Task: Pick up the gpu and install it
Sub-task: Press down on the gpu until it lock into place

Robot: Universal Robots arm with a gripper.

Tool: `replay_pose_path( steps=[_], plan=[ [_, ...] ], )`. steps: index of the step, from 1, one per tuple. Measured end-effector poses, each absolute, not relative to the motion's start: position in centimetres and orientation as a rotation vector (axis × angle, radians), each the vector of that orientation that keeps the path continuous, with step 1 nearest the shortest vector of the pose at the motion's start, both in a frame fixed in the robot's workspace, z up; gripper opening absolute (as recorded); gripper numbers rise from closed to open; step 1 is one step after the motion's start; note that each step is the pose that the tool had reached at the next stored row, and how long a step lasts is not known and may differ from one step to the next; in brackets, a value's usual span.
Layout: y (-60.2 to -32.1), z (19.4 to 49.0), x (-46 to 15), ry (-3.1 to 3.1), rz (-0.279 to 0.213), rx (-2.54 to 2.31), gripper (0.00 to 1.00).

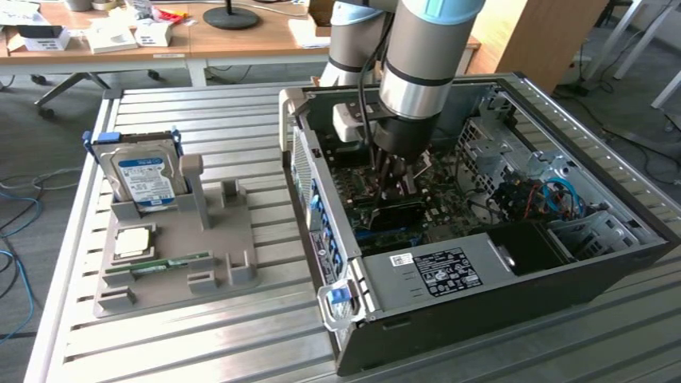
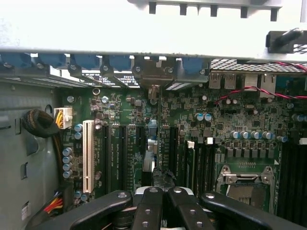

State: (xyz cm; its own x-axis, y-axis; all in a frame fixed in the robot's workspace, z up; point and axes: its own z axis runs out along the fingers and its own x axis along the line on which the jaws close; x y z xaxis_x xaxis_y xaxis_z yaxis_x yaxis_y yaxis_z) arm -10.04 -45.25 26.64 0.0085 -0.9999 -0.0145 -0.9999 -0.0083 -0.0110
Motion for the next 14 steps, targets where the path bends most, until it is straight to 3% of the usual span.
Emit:
replay_pose_path(
  steps=[14],
  plan=[
    [-45.25, 27.52, -9.49, 2.199, 0.004, -2.218, 0.11]
  ],
)
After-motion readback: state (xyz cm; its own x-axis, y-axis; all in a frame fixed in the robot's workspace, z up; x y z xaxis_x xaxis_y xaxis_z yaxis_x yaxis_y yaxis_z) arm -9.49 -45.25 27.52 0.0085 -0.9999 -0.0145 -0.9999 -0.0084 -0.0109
